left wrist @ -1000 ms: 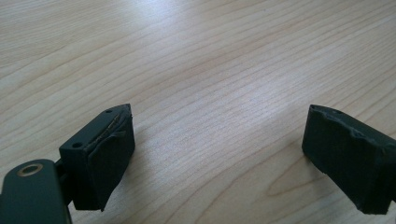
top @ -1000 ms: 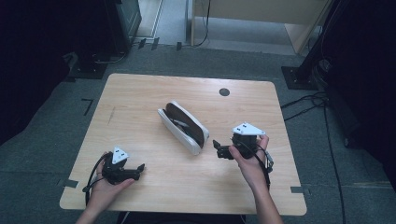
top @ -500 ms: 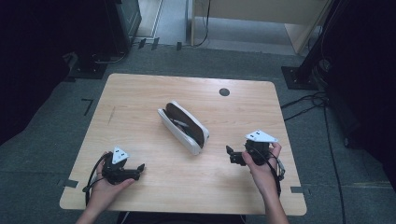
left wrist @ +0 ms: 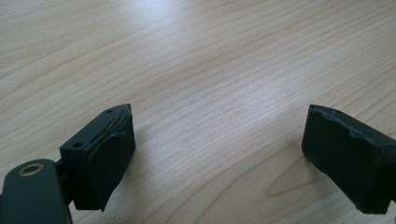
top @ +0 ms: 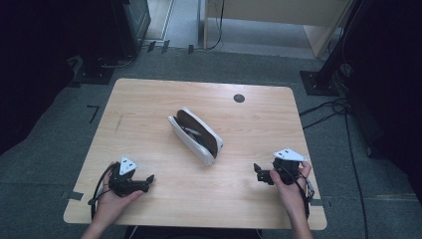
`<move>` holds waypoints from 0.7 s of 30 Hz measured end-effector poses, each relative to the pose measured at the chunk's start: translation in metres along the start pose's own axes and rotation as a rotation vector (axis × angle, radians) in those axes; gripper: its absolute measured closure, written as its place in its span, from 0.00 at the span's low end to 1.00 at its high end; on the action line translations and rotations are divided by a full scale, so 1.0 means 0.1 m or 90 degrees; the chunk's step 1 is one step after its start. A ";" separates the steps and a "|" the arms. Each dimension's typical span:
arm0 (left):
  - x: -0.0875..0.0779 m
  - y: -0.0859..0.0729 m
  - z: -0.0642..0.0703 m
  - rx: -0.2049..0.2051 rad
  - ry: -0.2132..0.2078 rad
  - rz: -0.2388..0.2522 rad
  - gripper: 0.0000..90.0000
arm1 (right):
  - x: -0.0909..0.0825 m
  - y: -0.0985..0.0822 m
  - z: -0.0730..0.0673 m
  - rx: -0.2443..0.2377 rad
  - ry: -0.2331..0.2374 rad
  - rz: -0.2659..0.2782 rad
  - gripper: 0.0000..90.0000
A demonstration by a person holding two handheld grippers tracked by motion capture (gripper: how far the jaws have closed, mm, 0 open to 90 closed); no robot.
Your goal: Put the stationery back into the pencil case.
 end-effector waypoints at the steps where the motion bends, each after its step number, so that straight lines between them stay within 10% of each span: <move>1: 0.00 0.00 0.00 0.000 0.000 0.000 0.11 | 0.00 -0.03 0.03 0.003 -0.004 -0.002 0.00; 21: 0.00 0.00 0.00 0.000 0.000 0.000 0.11 | -0.05 -0.57 0.37 0.054 -0.053 -0.052 0.00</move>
Point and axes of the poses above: each handheld gripper's, and its own axes: x roughly forward along the jaws, y roughly out of its top, z roughly to its right, the point moved 8 cm from there along x, roughly forward along the jaws, and after that the axes turned 8 degrees about -x, right-handed, at the moved point
